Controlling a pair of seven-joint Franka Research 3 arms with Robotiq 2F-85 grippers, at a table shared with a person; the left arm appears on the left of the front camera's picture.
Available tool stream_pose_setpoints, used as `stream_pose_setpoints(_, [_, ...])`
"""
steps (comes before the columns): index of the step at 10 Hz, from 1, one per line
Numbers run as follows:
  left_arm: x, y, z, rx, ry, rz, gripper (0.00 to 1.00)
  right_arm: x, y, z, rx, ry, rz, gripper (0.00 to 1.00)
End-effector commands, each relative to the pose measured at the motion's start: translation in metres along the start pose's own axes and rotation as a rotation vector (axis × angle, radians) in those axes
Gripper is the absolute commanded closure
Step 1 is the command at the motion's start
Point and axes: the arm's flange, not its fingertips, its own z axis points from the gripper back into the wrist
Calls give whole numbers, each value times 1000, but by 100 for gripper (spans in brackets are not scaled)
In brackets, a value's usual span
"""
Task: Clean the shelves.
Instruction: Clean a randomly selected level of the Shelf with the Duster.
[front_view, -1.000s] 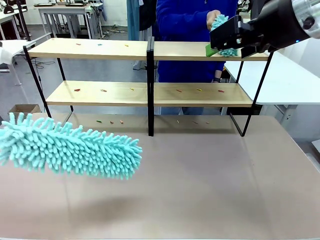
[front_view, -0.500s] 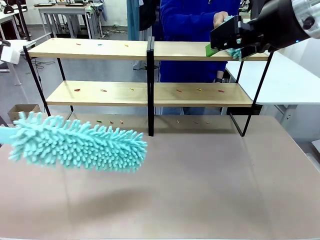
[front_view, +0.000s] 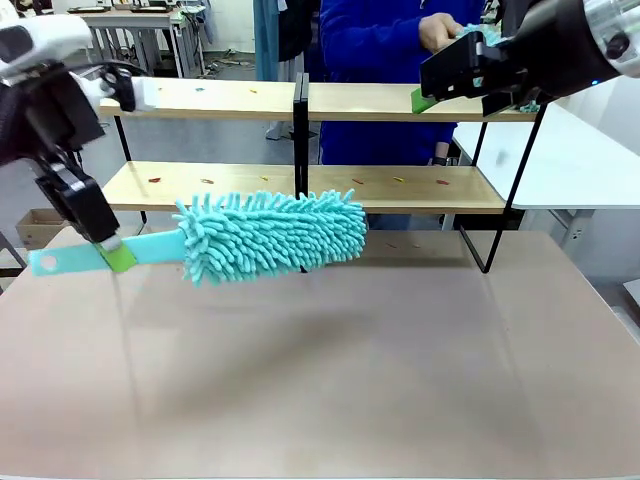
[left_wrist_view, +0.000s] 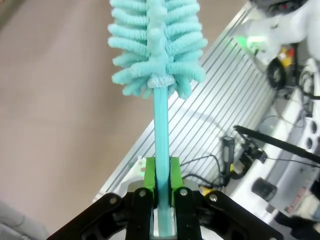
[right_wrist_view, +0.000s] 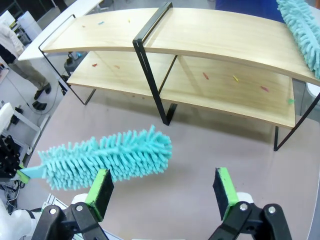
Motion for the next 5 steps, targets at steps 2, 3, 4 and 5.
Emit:
stream_pose_setpoints(2, [-5, 9, 9, -21, -7, 10, 87, 0, 0, -1, 5, -1, -3, 0])
stream_pose_setpoints(3, [-24, 16, 22, -23, 26, -57, 87, 0, 0, -1, 5, -1, -3, 0])
stream_pose_setpoints(4, [-54, 26, 40, -21, -27, -57, 87, 0, 0, -1, 5, -1, -3, 0])
stream_pose_setpoints(5, [-70, 35, 49, -42, -100, -19, 87, 0, 0, -1, 5, -1, -3, 0])
